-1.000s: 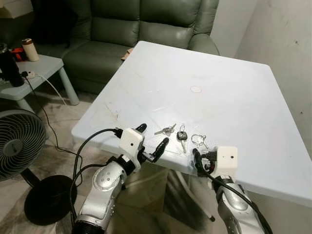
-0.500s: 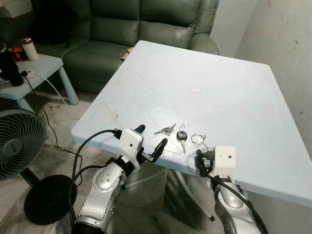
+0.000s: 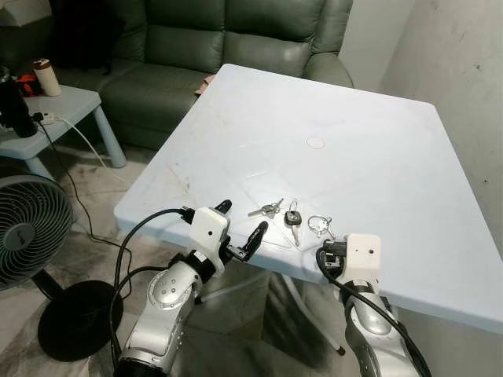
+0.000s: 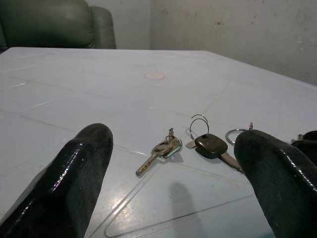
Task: Hang keys on a hook
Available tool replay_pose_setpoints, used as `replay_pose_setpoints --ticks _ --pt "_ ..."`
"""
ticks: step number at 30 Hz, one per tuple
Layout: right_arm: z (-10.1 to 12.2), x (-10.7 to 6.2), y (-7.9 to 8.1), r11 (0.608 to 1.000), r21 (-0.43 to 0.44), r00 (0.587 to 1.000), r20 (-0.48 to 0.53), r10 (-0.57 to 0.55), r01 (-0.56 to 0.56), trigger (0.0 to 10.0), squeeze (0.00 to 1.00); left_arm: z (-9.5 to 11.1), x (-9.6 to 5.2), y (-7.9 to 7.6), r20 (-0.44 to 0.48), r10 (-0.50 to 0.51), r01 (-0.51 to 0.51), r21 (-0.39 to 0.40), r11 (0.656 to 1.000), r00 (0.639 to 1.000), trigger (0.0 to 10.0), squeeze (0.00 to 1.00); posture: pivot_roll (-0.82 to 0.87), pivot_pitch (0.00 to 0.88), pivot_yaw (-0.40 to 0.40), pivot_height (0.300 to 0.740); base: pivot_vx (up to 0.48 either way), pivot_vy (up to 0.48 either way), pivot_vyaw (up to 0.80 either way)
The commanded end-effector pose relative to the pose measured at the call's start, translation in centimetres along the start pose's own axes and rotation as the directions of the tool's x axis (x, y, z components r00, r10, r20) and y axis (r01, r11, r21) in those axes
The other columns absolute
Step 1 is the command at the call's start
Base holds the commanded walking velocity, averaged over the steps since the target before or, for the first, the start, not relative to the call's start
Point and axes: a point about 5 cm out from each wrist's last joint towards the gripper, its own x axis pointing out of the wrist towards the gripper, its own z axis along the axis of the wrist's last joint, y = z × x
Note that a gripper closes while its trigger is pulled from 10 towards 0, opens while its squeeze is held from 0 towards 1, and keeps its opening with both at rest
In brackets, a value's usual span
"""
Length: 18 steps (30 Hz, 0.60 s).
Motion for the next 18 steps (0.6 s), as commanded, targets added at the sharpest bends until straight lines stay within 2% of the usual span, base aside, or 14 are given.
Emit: replay_pose_setpoints --ticks 1,4,5,6,8,9,11,12,13,14,16,17,18 --pt "-0.29 0.14 -0.52 1.0 -0.007 1.0 -0.012 -0.025 0.025 1.1 0.0 0.35 0.08 -0.03 0.006 -0.005 0.005 0.013 1.0 1.0 10.0 0.0 0.05 0.07 -0.081 0.74 0.0 0.0 0.0" --pt "-0.34 0.14 -0.62 0.999 -0.016 0.999 -0.013 -0.032 0.031 1.1 0.0 0.37 0.12 -0.02 0.007 -0.005 0.005 0.013 1.0 1.0 10.0 0.0 0.05 0.072 -0.082 0.74 0.0 0.0 0.0" --pt "-0.35 0.13 -0.69 0.999 -0.019 0.999 -0.01 -0.033 0.033 0.0 0.0 0.39 0.15 0.0 0.007 -0.004 0.004 0.015 1.0 1.0 10.0 0.0 0.05 0.072 -0.082 0.74 0.0 0.0 0.0" --pt "-0.35 0.13 -0.72 0.999 -0.023 0.999 -0.007 -0.033 0.033 0.0 0.0 0.4 0.16 0.0 0.007 -0.003 0.003 0.014 1.0 1.0 10.0 0.0 0.05 0.072 -0.082 0.74 0.0 0.0 0.0" --pt "-0.43 0.14 -0.82 0.999 -0.025 0.999 -0.015 -0.043 0.043 1.3 0.0 0.42 0.18 0.0 0.008 -0.003 0.003 0.015 1.0 1.0 10.0 0.0 0.05 0.071 -0.082 0.74 0.0 0.0 0.0" --pt "-0.5 0.17 -0.87 0.999 -0.023 0.999 -0.022 -0.047 0.047 3.2 0.0 0.44 0.19 0.0 0.008 -0.003 0.002 0.016 1.0 1.0 10.0 0.0 0.05 0.071 -0.082 0.74 0.0 0.0 0.0" --pt "-0.43 0.2 -0.89 0.999 -0.028 0.999 -0.014 -0.047 0.047 2.9 0.0 0.45 0.21 -0.01 0.008 -0.003 0.003 0.016 1.0 1.0 10.0 0.0 0.05 0.069 -0.081 0.74 0.0 0.0 0.0" --pt "-0.4 0.25 -0.92 0.998 -0.031 0.999 -0.013 -0.051 0.05 3.2 0.0 0.46 0.24 0.01 0.009 -0.003 0.003 0.018 1.0 1.0 10.0 0.0 0.05 0.068 -0.081 0.74 0.0 0.0 0.0" --pt "-0.44 0.27 -0.93 0.998 -0.035 0.998 -0.018 -0.053 0.052 4.9 0.0 0.47 0.26 0.02 0.009 -0.003 0.002 0.018 1.0 1.0 10.0 0.0 0.05 0.068 -0.081 0.74 0.0 0.0 0.0" --pt "-0.55 0.33 -0.97 0.997 -0.043 0.998 -0.03 -0.057 0.056 10.0 0.0 0.49 0.28 0.03 0.009 -0.002 0.002 0.018 1.0 1.0 10.0 0.0 0.05 0.067 -0.081 0.74 0.0 0.0 0.0" --pt "-0.49 0.36 -1.0 0.997 -0.048 0.998 -0.022 -0.062 0.061 10.0 0.0 0.5 0.3 0.05 0.009 -0.002 0.002 0.018 1.0 1.0 10.0 0.0 0.05 0.067 -0.081 0.74 0.0 0.0 0.0" --pt "-0.47 0.37 -1.03 0.997 -0.051 0.998 -0.018 -0.066 0.065 7.5 0.0 0.51 0.31 0.05 0.01 -0.002 0.002 0.018 1.0 1.0 10.0 0.0 0.05 0.065 -0.08 0.74 0.0 0.0 0.0" --pt "-0.46 0.38 -1.04 0.996 -0.053 0.997 -0.016 -0.069 0.068 7.5 0.0 0.52 0.31 0.04 0.01 -0.002 0.002 0.019 1.0 1.0 10.0 0.0 0.05 0.065 -0.08 0.74 0.0 0.0 0.0"
